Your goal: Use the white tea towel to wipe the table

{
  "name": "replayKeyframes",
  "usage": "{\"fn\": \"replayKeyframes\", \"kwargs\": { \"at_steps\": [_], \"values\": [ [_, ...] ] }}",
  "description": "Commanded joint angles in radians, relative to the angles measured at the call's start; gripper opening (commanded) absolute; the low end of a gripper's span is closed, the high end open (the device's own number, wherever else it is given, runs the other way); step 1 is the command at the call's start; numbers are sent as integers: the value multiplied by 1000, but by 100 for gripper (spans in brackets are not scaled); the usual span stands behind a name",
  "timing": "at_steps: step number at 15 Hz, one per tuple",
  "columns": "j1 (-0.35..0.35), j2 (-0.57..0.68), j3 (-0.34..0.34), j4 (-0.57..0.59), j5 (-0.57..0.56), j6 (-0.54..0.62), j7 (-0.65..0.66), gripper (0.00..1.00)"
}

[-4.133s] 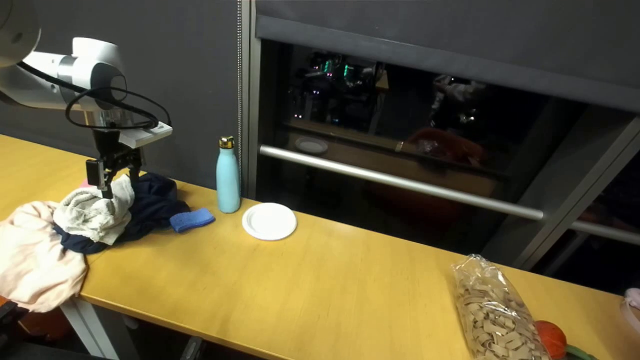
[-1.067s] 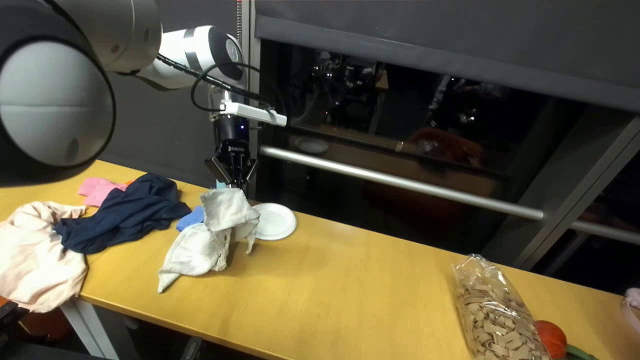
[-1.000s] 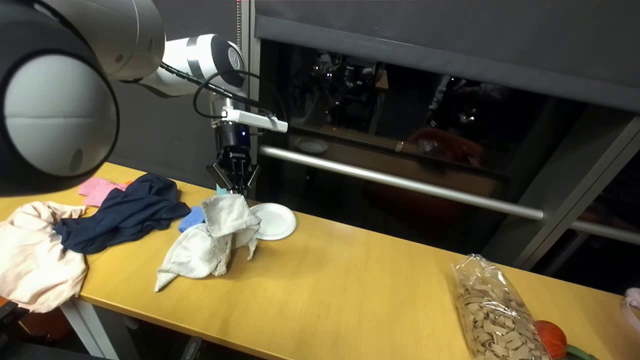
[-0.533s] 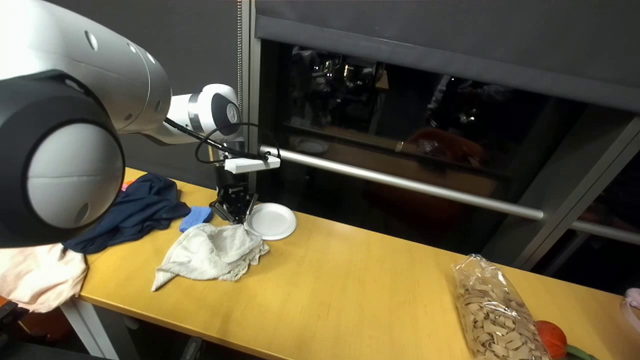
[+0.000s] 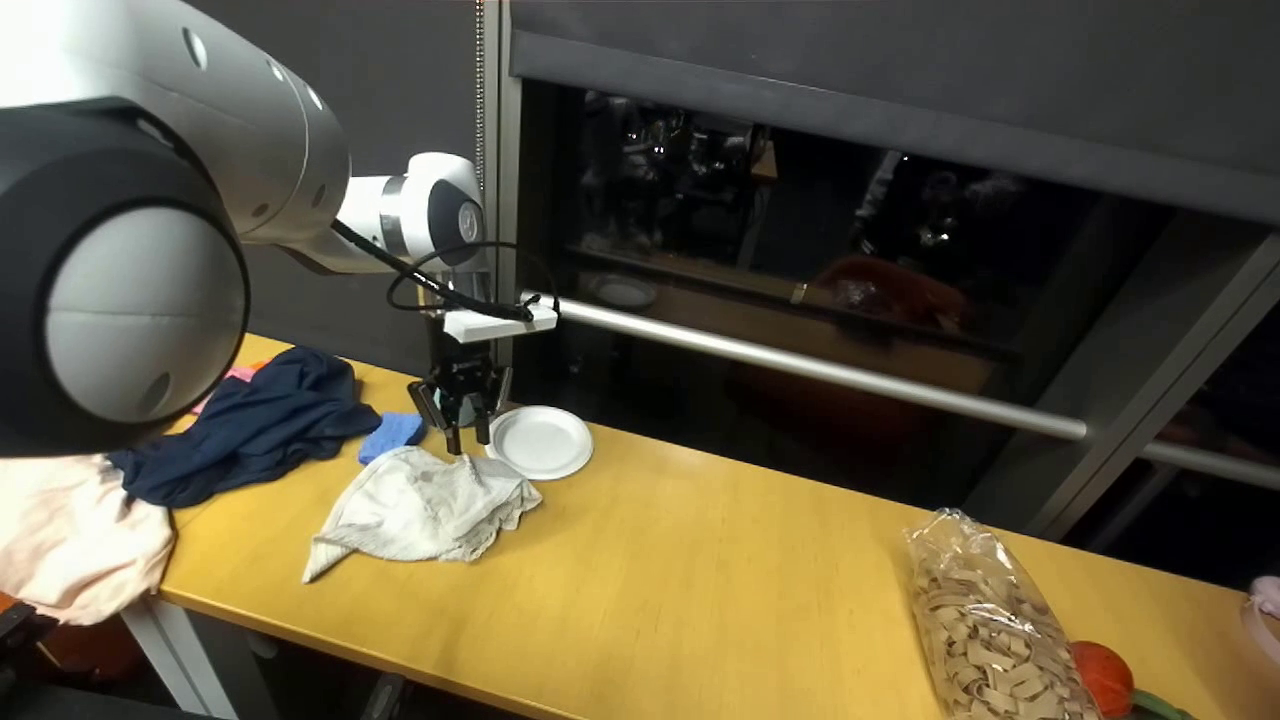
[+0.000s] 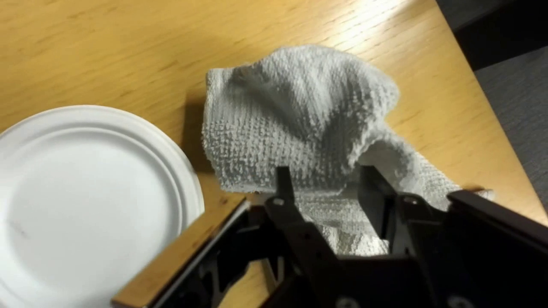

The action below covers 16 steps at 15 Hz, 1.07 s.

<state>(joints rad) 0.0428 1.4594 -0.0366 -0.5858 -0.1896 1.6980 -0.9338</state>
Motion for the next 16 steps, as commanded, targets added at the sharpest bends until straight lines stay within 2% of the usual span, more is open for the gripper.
{"fn": "replayKeyframes", "kwargs": {
  "at_steps": [1,4,5,6,10,13,16],
  "values": [
    [-2,-2,0,0,1,0,0,45],
    [-2,-1,1,-7,1,0,0,45],
    [-2,-1,1,-9,1,0,0,70],
    [2,-25,2,-14,-2,4,-7,72],
    [38,-137,6,-68,-10,6,6,98],
    [82,-203,17,-129,-5,-21,14,100],
    [128,-278,10,-243,-8,-26,60,100]
  ]
}}
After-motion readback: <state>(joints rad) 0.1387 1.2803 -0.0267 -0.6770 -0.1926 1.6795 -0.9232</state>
